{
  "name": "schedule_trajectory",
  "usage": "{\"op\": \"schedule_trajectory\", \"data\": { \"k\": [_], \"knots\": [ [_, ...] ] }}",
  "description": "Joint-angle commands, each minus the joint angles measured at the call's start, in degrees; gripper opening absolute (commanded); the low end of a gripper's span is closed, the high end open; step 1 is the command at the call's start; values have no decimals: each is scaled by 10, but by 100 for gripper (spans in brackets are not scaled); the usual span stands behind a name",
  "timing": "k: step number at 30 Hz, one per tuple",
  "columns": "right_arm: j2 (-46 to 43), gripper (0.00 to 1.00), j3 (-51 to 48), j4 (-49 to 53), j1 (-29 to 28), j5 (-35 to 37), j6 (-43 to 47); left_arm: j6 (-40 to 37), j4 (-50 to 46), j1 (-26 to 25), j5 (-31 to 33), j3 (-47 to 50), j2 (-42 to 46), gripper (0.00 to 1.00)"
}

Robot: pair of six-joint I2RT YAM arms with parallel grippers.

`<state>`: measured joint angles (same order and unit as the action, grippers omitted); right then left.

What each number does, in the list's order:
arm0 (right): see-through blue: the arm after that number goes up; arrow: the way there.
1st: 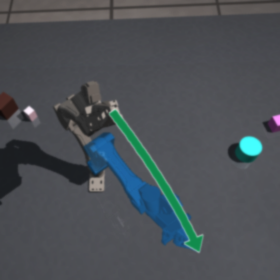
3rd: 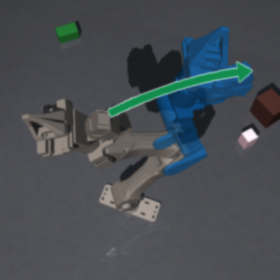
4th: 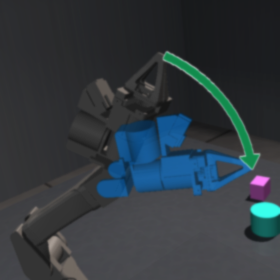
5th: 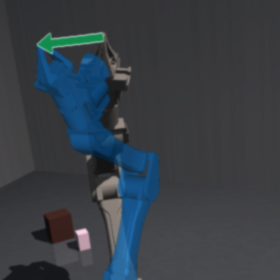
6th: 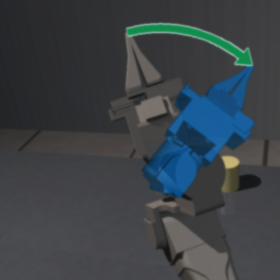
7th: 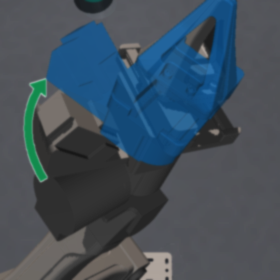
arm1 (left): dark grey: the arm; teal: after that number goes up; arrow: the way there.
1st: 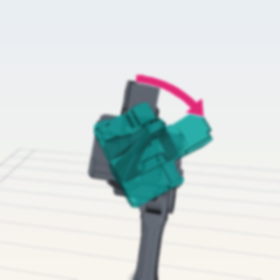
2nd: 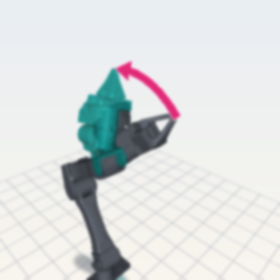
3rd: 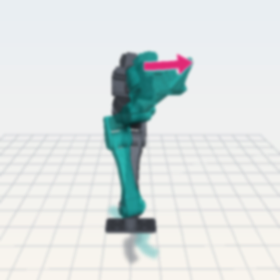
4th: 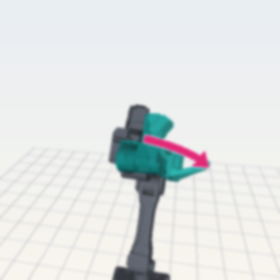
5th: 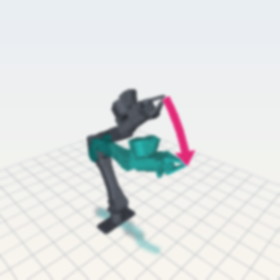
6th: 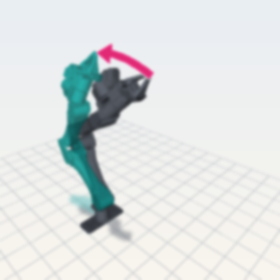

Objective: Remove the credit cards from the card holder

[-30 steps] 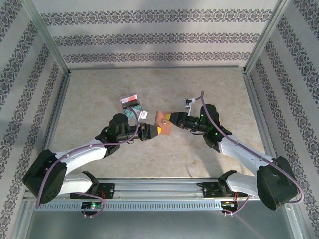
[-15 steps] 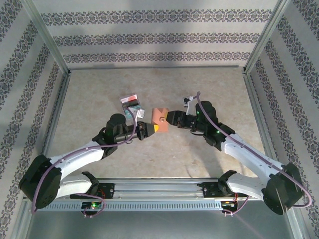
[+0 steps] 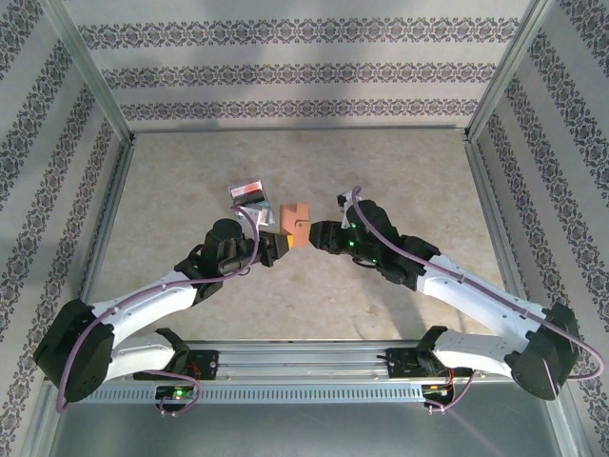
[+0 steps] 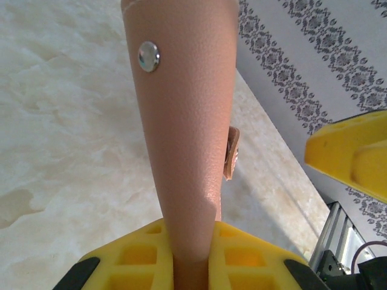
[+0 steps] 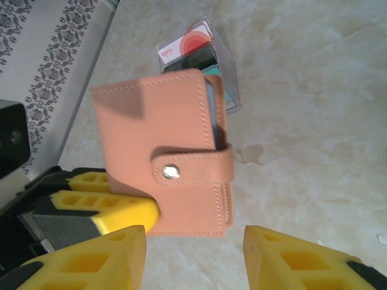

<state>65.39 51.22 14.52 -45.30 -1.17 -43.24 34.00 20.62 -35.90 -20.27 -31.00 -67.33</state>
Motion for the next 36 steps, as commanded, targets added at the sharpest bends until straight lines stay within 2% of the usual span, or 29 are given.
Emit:
{"op": "schedule_trajectory", "data": {
  "k": [1, 21, 36],
  "knots": [
    [19, 47, 24, 22, -11, 36, 3, -20, 18, -13, 10, -15, -10, 0],
    [83, 47, 66, 24, -20, 24, 4, -3, 54, -23, 9, -16, -49, 0],
    [94, 41, 72, 24, -26, 20, 4, 8, 71, -22, 3, -7, -51, 0]
  ]
}}
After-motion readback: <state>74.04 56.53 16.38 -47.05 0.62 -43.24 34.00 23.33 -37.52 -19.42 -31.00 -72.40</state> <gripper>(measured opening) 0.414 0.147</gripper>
